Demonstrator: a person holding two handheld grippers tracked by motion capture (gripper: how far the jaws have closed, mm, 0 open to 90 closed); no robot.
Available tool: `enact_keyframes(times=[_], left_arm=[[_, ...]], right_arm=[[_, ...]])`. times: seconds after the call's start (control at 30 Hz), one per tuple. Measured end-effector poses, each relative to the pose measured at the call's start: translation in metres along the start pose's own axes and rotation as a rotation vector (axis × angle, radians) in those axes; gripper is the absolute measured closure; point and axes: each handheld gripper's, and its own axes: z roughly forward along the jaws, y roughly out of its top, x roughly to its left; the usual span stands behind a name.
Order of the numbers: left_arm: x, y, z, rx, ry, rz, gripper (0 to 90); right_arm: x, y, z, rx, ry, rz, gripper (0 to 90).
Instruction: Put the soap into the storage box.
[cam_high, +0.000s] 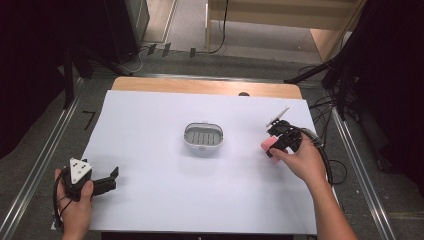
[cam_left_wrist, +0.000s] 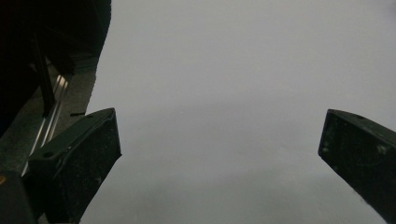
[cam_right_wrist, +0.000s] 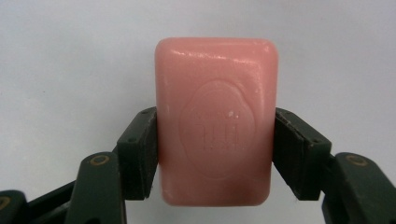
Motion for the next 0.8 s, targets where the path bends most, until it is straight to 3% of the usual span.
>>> enact_keyframes(times=[0.13,0.17,0.3,0.5,0.63,0.67,0.8], left_arm=[[0.000,0.000,0.000,0.000,0.001,-0.001,0.0],[0.000,0.000,0.000,-0.001,0.000,-0.002,0.0],[0.000,0.000,0.000,0.000,-0.001,-0.001,0.0],[0.001,0.000,0.000,-0.002,-0.004,-0.003,0.0],[0.001,0.000,0.000,-0.006,-0.006,-0.004,0.0],[0.001,0.000,0.000,-0.006,-0.007,-0.004,0.0],[0.001,0.000,0.000,-0.006,-0.008,-0.003,0.0]], right_arm=[[0.004,0.006,-0.004,-0.013,0.009,-0.054,39.0],[0.007,0.011,-0.008,-0.023,0.011,-0.096,39.0],[0.012,0.017,-0.012,-0.041,0.024,-0.121,39.0],[0.023,0.034,-0.020,-0.063,0.028,-0.215,39.0],[0.028,0.041,-0.021,-0.067,0.042,-0.238,39.0],[0.030,0.045,-0.020,-0.083,0.045,-0.276,39.0],[0.034,0.051,-0.021,-0.091,0.055,-0.302,39.0]])
